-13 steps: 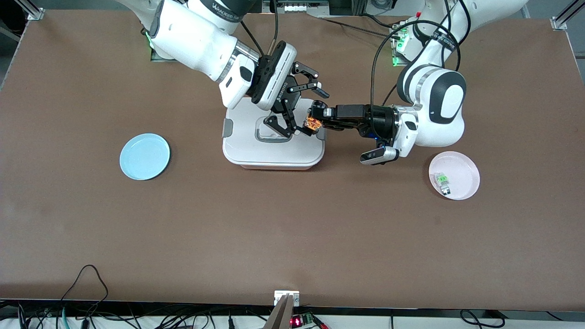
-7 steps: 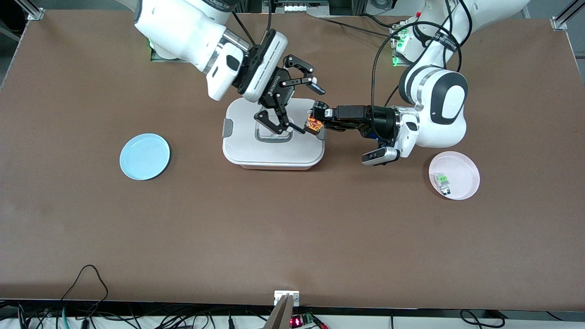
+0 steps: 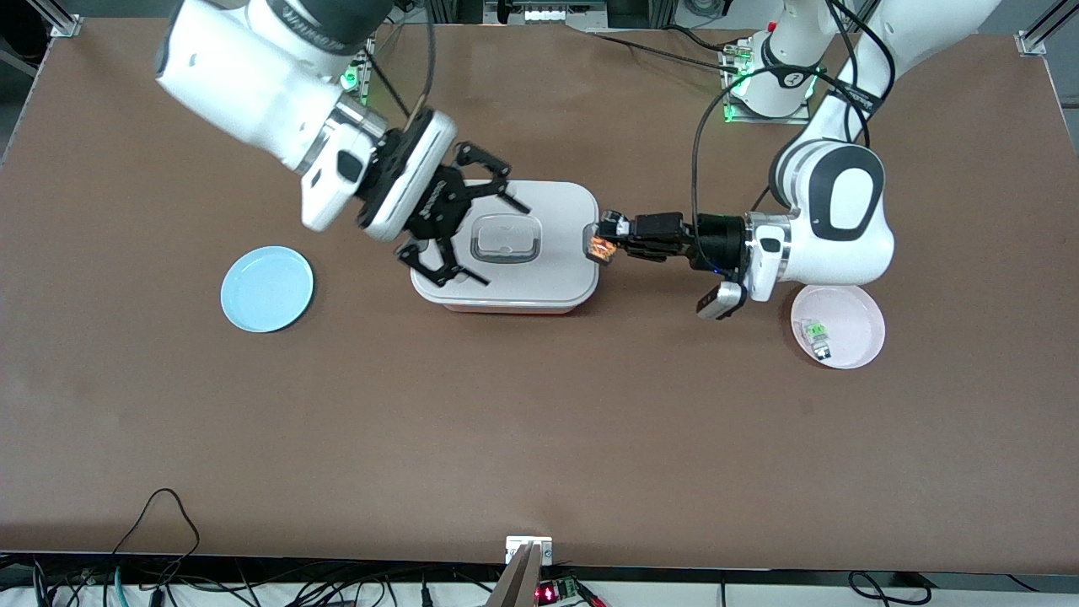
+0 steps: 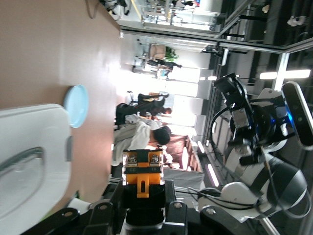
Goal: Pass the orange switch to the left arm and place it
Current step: 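Carry the switch to the pink plate while the right gripper withdraws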
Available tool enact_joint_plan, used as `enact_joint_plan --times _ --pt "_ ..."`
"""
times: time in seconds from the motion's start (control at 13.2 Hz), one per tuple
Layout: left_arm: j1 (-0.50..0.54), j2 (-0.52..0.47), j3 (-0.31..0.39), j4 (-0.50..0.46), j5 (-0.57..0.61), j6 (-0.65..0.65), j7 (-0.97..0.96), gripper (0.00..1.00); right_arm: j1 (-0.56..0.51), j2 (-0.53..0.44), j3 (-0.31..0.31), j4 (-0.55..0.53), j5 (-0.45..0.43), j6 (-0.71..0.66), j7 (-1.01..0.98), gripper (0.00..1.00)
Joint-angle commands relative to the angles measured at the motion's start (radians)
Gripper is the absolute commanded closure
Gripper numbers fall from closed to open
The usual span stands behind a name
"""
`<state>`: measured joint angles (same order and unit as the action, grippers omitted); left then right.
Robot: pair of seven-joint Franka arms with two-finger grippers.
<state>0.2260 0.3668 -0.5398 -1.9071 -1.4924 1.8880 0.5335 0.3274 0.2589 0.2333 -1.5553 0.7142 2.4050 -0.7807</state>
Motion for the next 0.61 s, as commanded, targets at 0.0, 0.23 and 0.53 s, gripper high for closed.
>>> enact_joint_plan --times 0.0,0.23,0.53 --pt "0.051 0.021 0.012 0.020 0.210 -0.013 -0.010 1.00 0.004 -0.012 -0.080 -0.011 0.015 -0.064 0.040 0.00" --pt "0.099 0.044 0.014 0.040 0.495 -0.017 -0.026 1.00 0.004 -0.010 -0.176 -0.054 -0.045 -0.081 0.136 0.00" --pt "0.099 0.067 0.035 0.118 0.898 -0.012 -0.023 1.00 -0.001 0.003 -0.305 -0.141 -0.134 -0.142 0.236 0.00"
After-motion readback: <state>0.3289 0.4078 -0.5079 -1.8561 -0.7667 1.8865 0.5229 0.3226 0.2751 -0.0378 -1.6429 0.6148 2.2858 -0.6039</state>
